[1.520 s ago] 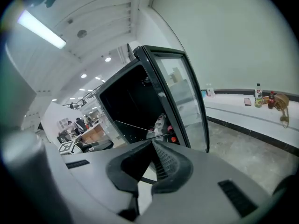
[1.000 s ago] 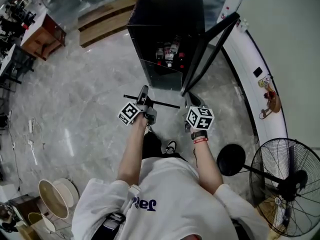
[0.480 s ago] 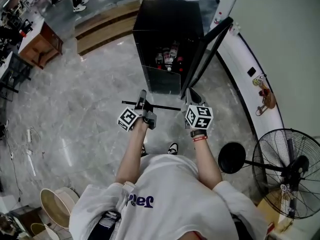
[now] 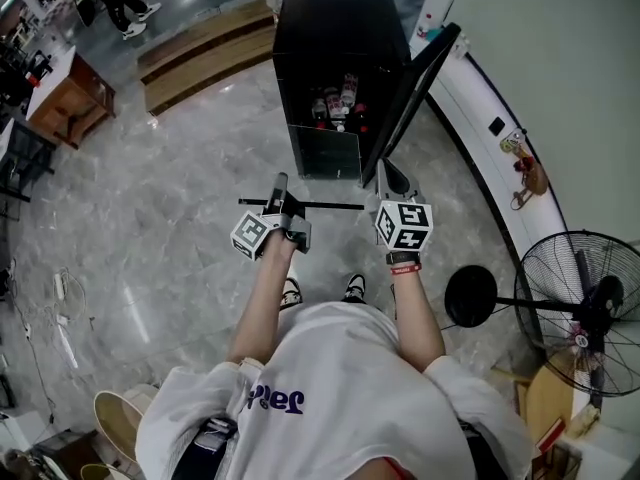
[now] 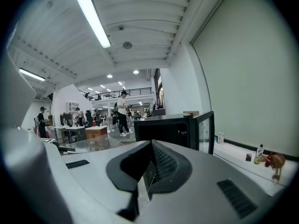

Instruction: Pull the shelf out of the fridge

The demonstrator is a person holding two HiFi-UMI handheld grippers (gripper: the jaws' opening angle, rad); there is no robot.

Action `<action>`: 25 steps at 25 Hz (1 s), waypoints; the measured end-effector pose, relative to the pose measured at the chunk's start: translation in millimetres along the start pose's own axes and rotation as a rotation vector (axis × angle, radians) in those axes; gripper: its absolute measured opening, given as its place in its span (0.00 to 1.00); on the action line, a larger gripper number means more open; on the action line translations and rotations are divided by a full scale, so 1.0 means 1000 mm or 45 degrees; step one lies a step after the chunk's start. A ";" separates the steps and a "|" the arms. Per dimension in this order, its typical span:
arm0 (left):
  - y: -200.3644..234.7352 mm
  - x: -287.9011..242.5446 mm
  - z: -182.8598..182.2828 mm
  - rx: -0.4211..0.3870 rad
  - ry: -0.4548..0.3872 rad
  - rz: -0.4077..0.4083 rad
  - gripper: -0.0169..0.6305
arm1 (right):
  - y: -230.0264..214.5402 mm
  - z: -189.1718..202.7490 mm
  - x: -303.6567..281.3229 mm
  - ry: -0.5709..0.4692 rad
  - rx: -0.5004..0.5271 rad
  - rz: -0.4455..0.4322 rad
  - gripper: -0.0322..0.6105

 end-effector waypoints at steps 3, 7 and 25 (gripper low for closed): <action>0.000 0.005 -0.012 0.012 0.008 0.017 0.08 | 0.012 -0.002 0.004 -0.019 0.007 0.015 0.07; 0.006 0.007 -0.017 0.032 0.035 0.020 0.08 | 0.020 -0.004 0.007 -0.030 0.011 0.029 0.07; 0.008 0.007 -0.010 0.111 0.076 0.022 0.08 | 0.012 0.001 0.009 -0.025 0.009 0.062 0.07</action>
Point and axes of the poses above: the fingertips, and each gripper's own axes: x backward along the fingers, y to its left, z out of its underside, the point moved 2 cm from there along x, backward along the fingers, and after that the axes turned 15 degrees about -y, right-handed, at the moved point
